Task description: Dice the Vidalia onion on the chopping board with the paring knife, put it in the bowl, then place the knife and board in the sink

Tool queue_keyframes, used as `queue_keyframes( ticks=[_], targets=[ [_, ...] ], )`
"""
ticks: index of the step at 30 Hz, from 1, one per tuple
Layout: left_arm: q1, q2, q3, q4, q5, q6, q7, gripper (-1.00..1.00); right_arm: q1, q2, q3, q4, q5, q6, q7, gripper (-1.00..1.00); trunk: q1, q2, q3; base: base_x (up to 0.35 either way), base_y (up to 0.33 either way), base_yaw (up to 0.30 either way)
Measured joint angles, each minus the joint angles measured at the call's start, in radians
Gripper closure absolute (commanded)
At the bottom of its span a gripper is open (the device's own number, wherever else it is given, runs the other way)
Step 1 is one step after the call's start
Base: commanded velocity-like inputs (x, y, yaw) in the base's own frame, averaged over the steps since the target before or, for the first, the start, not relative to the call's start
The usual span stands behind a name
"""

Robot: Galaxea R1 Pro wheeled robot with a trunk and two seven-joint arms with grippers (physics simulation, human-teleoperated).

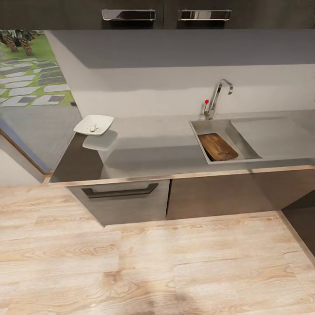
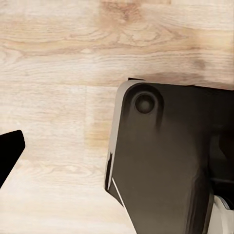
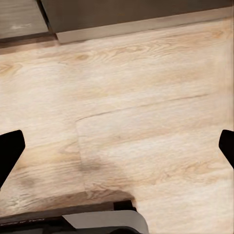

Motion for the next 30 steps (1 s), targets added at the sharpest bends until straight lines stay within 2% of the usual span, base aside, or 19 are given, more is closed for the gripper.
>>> queue_keyframes(
  ticks=[13, 30],
  targets=[
    [0.000, 0.003, 0.001, 0.004, 0.001, 0.000, 0.000, -1.00, 0.002, 0.000, -0.001, 0.000, -0.009, -0.010, 0.000, -1.00, 0.000, 0.000, 0.021, 0.000, 0.000, -0.013],
    [0.000, 0.003, 0.001, 0.004, 0.001, 0.001, 0.000, -1.00, 0.002, -0.001, -0.001, -0.001, -0.009, -0.007, 0.000, -1.00, 0.000, 0.000, 0.044, 0.000, 0.000, -0.177]
  ],
)
